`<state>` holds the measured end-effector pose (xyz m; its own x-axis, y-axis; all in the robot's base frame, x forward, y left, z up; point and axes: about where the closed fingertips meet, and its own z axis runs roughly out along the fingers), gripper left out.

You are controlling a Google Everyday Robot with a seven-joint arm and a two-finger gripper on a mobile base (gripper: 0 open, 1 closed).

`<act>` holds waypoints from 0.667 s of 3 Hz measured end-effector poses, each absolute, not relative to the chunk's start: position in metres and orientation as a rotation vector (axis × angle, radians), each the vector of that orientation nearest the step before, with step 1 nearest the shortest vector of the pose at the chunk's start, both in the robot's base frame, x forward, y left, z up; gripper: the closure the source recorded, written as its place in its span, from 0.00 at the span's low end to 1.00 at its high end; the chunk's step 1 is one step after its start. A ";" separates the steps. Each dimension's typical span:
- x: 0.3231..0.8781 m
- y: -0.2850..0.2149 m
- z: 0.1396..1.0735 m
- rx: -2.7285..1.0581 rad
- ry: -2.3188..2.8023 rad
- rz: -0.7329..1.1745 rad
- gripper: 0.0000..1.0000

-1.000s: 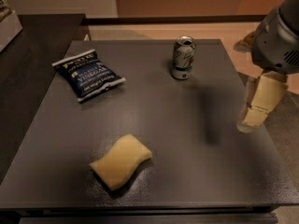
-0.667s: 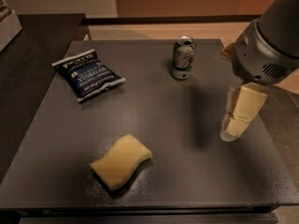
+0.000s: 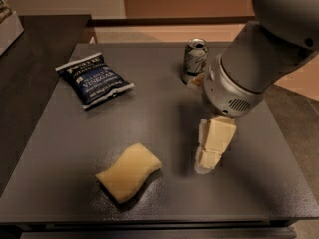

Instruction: Pick sponge

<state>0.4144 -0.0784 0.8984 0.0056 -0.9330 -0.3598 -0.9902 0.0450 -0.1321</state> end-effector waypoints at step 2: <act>0.409 -0.020 0.857 -2.014 1.905 0.349 0.00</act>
Offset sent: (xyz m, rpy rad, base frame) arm -0.0058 0.0896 -0.0671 0.0861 0.0887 0.1341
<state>0.4094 -0.0200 0.8572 0.0680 -0.9111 -0.4066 -0.9960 -0.0384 -0.0804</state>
